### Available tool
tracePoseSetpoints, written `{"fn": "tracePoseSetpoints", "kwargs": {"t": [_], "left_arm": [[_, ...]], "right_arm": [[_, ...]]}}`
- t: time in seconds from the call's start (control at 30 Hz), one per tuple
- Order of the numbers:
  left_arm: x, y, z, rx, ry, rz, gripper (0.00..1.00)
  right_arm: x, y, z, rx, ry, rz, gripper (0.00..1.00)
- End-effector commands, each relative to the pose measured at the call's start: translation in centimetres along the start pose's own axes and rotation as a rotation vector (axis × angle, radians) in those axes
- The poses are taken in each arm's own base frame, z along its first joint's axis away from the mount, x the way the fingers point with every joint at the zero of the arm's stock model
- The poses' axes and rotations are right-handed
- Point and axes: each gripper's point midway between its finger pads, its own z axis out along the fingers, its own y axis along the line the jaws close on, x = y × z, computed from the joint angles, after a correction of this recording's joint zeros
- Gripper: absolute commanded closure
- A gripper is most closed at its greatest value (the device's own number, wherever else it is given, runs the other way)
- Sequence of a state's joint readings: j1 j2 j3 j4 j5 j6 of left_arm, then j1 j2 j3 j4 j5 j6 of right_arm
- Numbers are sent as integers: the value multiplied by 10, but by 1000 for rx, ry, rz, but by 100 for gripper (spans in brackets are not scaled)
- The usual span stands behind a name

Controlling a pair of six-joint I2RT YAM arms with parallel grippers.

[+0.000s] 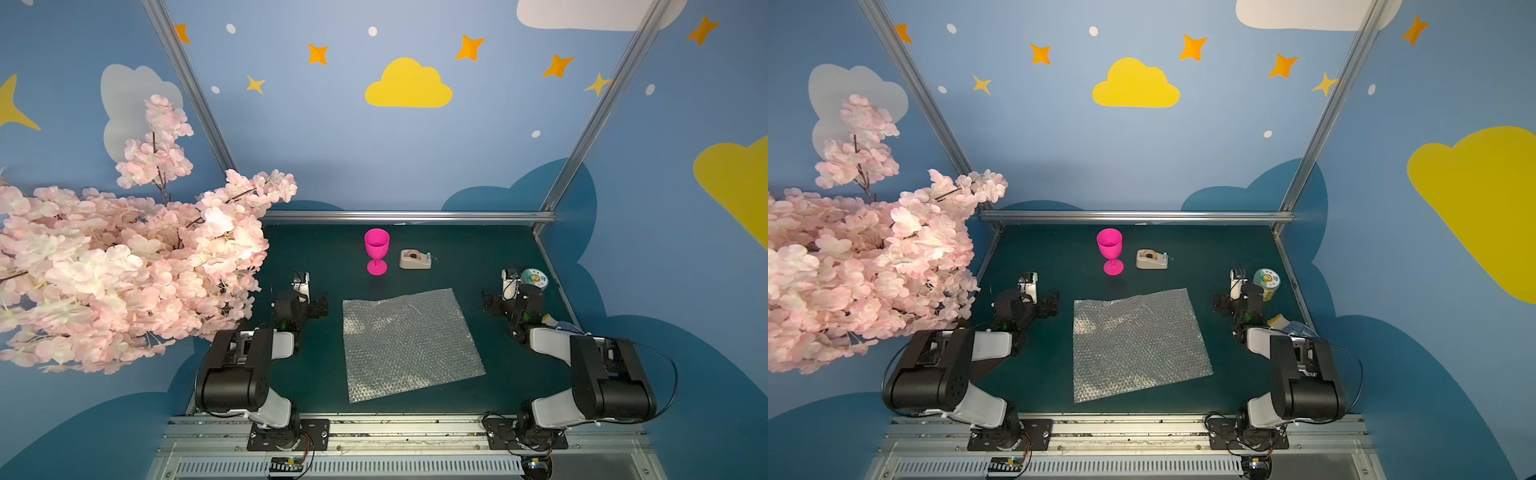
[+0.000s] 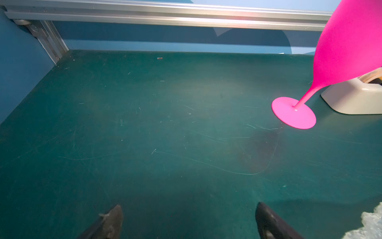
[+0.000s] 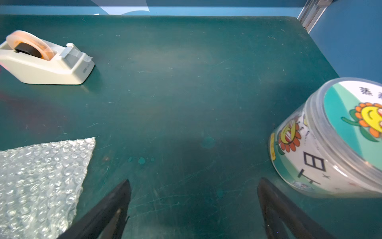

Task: Wrap wine glasses in bubble wrap
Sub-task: Pick up the wine glass at the center of the board.

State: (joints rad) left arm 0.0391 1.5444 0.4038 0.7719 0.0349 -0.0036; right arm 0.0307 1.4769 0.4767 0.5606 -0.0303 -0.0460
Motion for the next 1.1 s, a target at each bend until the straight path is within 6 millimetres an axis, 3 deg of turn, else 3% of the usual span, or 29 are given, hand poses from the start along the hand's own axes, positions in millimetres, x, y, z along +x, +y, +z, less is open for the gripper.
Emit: {"fn": "tracePoseSetpoints", "kwargs": {"t": [0.0, 0.57, 0.63, 0.77, 0.8, 0.9, 1.07], "left_arm": [[-11, -2, -1, 13, -28, 6, 0], [-12, 0, -2, 10, -37, -15, 0], [-31, 11, -2, -54, -53, -40, 0], [-54, 19, -8, -112, 147, -97, 0], [-60, 14, -8, -85, 170, -96, 0], [-67, -1, -12, -81, 251, -146, 0], [-41, -29, -28, -187, 490, -92, 1]], "right_arm": [[-7, 1, -1, -4, -15, -5, 5], [-7, 1, -1, -8, -14, -3, 5], [-13, -5, -2, 28, -32, 9, 5], [-33, -11, -16, 68, 92, 85, 6], [-48, -6, -22, 41, 121, 113, 7], [-65, 17, -34, -24, 227, 176, 16], [-79, 71, -53, -72, 357, 238, 28]]}}
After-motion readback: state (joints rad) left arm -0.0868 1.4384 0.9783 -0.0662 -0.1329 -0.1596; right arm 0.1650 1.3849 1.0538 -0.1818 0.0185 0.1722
